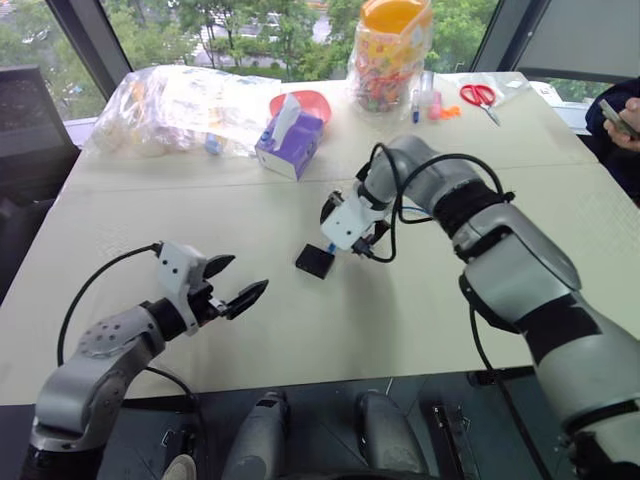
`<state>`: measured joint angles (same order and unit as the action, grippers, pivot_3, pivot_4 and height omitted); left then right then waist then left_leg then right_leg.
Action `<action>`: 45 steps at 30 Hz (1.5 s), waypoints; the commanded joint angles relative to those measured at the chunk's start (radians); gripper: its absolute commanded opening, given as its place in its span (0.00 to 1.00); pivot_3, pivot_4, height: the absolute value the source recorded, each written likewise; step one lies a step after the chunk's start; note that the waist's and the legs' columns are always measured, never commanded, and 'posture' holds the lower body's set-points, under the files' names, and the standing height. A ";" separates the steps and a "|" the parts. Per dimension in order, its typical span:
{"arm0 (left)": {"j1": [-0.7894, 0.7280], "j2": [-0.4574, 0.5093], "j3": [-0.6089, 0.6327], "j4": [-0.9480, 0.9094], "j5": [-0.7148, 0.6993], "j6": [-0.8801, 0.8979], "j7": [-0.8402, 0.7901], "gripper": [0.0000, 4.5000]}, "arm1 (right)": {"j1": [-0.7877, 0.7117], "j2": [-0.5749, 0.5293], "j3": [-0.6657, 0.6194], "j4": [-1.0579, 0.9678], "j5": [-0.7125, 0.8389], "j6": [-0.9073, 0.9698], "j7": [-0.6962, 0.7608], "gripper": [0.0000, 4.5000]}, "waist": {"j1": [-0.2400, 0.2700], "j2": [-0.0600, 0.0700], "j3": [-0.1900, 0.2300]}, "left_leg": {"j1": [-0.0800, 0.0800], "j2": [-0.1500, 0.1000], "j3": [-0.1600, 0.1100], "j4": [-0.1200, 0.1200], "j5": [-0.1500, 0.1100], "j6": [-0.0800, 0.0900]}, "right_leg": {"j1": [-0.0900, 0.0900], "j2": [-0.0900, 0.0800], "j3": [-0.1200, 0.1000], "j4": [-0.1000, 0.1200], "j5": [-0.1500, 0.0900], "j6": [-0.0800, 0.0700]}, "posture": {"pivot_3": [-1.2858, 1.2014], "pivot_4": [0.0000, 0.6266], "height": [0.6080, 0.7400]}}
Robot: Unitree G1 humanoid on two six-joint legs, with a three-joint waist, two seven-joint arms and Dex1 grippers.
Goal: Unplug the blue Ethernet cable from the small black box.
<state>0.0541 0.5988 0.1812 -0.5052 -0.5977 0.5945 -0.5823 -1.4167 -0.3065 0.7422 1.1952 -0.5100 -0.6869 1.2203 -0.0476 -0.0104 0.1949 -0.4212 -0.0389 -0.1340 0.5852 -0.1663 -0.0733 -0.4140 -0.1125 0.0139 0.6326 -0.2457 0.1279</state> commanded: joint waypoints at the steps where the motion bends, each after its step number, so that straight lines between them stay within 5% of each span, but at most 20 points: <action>1: -0.010 0.029 0.020 -0.004 0.028 -0.040 -0.025 0.99 | -0.049 0.037 0.000 0.031 -0.042 -0.014 -0.022 1.00 | 0.000 0.000 0.000 | 0.000 0.000 0.000 0.000 0.000 0.000 | 0.000 0.000 0.000 0.000 0.000 0.000 | 0.52 0.24 0.91; 7: -0.022 0.034 0.035 0.018 0.050 -0.063 -0.023 1.00 | -0.061 0.095 0.035 0.087 -0.143 0.000 -0.089 0.94 | 0.000 0.000 0.000 | 0.002 0.000 0.000 -0.006 0.002 -0.003 | -0.002 0.000 0.001 0.000 0.000 0.000 | 0.52 0.24 0.91; 9: -0.023 0.031 0.036 0.017 0.056 -0.067 -0.016 1.00 | -0.060 0.113 0.058 0.107 -0.185 0.016 -0.117 0.80 | 0.000 0.000 0.000 | 0.003 0.001 0.000 -0.007 0.002 -0.004 | -0.001 0.001 0.001 0.000 0.000 0.000 | 0.52 0.24 0.91; 16: -0.004 0.023 0.043 0.000 0.068 -0.076 -0.006 1.00 | -0.056 0.135 0.071 0.136 -0.239 0.024 -0.123 0.01 | -0.023 0.000 0.000 | 0.014 0.001 0.000 -0.008 0.002 -0.004 | 0.007 0.002 0.002 0.001 0.000 -0.003 | 0.52 0.24 0.91; 23: -0.032 0.000 0.051 0.026 0.075 -0.091 0.019 1.00 | -0.048 0.099 -0.088 0.096 -0.096 0.004 -0.163 0.00 | -0.022 0.000 0.000 | 0.013 0.002 0.000 -0.008 0.003 -0.004 | 0.005 0.003 0.004 0.003 0.001 -0.003 | 0.52 0.24 0.91; 29: -0.127 -0.049 0.056 0.063 0.049 -0.070 0.058 1.00 | 0.024 -0.008 -0.302 -0.022 0.060 -0.017 -0.383 0.00 | -0.013 0.000 0.000 | 0.012 0.002 0.000 -0.008 0.003 -0.004 | 0.005 0.003 0.004 0.002 0.001 -0.002 | 0.52 0.24 0.91; 37: -0.335 -0.103 -0.012 0.181 0.021 -0.022 0.047 1.00 | 0.354 -0.186 -0.411 -0.509 -0.140 0.013 -1.063 0.00 | 0.005 -0.001 0.000 | 0.012 0.002 0.001 -0.008 0.003 -0.004 | 0.006 0.003 0.005 0.001 0.000 -0.003 | 0.52 0.24 0.91; 45: -0.452 -0.126 -0.059 0.204 -0.035 0.069 0.003 1.00 | 0.602 -0.125 -0.431 -0.887 -0.240 0.273 -1.159 0.00 | -0.003 -0.001 0.000 | 0.011 0.002 0.003 -0.007 0.004 -0.004 | 0.005 0.003 0.007 0.001 0.002 0.001 | 0.52 0.24 0.91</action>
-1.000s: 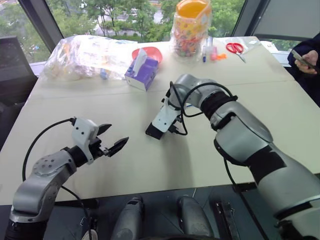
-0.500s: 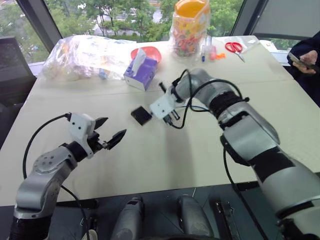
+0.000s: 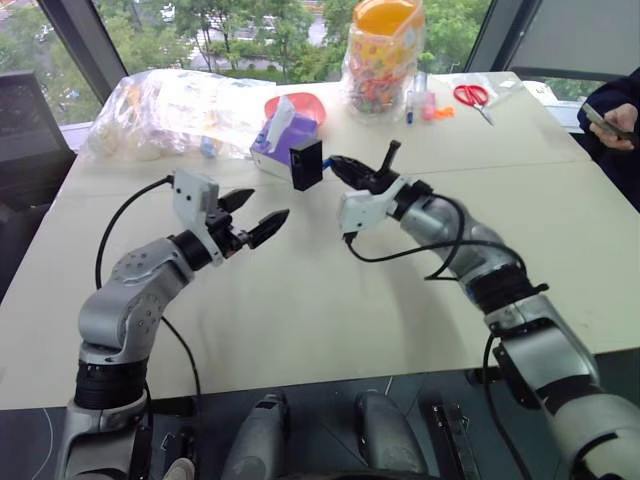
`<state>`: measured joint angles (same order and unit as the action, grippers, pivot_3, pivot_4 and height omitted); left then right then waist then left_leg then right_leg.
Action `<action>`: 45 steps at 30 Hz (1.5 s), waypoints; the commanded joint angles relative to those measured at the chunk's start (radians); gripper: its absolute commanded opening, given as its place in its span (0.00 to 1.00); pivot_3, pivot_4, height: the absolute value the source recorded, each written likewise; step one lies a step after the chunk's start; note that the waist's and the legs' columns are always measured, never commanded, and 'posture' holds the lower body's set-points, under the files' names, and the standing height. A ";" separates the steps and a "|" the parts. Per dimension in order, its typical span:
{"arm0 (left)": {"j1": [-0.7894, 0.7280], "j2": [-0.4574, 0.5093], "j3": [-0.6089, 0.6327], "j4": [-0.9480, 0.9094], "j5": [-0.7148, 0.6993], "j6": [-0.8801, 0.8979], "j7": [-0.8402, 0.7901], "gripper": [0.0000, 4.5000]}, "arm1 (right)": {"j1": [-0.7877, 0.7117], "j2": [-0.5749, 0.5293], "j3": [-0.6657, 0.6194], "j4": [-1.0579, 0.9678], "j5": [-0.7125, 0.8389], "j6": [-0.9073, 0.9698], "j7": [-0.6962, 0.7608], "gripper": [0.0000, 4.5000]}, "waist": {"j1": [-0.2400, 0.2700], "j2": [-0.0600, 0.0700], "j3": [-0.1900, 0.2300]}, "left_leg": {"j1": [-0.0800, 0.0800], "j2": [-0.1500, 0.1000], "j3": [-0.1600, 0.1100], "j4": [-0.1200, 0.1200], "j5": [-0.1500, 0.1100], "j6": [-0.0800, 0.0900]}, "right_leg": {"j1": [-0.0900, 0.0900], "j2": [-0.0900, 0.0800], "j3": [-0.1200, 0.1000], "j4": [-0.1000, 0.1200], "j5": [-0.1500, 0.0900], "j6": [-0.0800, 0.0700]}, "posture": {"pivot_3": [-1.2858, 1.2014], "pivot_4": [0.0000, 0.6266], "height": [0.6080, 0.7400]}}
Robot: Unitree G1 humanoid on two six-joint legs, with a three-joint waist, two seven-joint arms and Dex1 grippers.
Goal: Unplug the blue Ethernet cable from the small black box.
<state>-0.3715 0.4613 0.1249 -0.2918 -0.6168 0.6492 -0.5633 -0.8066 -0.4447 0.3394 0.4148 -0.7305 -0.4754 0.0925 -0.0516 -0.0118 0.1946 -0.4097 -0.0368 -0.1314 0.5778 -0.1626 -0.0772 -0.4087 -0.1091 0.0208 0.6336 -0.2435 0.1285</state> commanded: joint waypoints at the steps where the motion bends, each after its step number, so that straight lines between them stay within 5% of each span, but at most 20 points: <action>1: -0.037 0.012 -0.003 -0.007 -0.022 0.024 -0.017 1.00 | 0.002 0.018 -0.023 -0.124 -0.029 0.079 -0.032 0.00 | 0.004 0.000 0.000 | 0.000 0.000 0.000 0.000 0.000 0.000 | 0.000 0.000 0.000 0.000 0.000 0.000 | 0.52 0.24 0.91; 19: -0.110 -0.032 0.030 0.005 -0.094 0.074 0.001 1.00 | 0.077 0.005 0.068 -0.215 -0.073 0.095 0.024 0.00 | 0.008 -0.001 0.000 | 0.000 0.000 0.000 0.002 0.000 0.000 | 0.002 0.000 0.000 -0.001 -0.002 -0.003 | 0.52 0.24 0.91; 31: -0.072 -0.020 -0.003 -0.004 -0.081 0.083 -0.016 0.16 | 0.071 0.001 0.062 -0.218 -0.076 0.103 0.023 0.00 | 0.008 -0.002 0.000 | 0.000 0.000 0.000 0.002 0.000 0.000 | 0.002 0.000 0.000 -0.001 -0.002 -0.003 | 0.52 0.24 0.91; 39: -0.070 -0.001 0.012 0.002 -0.086 0.095 -0.013 0.11 | 0.068 0.004 0.044 -0.221 -0.054 0.113 0.024 0.00 | 0.008 -0.002 0.000 | 0.000 0.000 0.000 0.002 0.000 0.000 | 0.002 0.000 0.000 -0.001 -0.002 -0.003 | 0.52 0.24 0.91; 43: -0.069 0.022 0.016 0.022 -0.078 0.082 -0.044 0.11 | 0.069 0.052 -0.007 -0.216 0.167 0.119 0.142 0.43 | 0.007 -0.002 0.000 | 0.000 0.000 0.000 0.002 0.000 0.000 | 0.002 0.000 0.000 -0.001 -0.002 -0.003 | 0.52 0.24 0.91; 45: -0.075 0.046 0.018 0.029 -0.065 0.041 -0.092 0.11 | 0.079 0.048 -0.017 -0.223 0.396 0.130 0.358 0.65 | 0.006 -0.002 0.000 | 0.000 0.000 0.000 0.002 0.000 0.000 | 0.002 0.000 0.000 -0.001 -0.002 -0.003 | 0.52 0.24 0.91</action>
<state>-0.4368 0.4836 0.1303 -0.2516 -0.6870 0.7295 -0.6200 -0.7207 -0.3979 0.3524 0.2371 -0.4954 -0.3467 0.3274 -0.0453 -0.0142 0.1949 -0.4096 -0.0365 -0.1317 0.5795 -0.1626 -0.0772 -0.4062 -0.1091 0.0201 0.6322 -0.2450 0.1257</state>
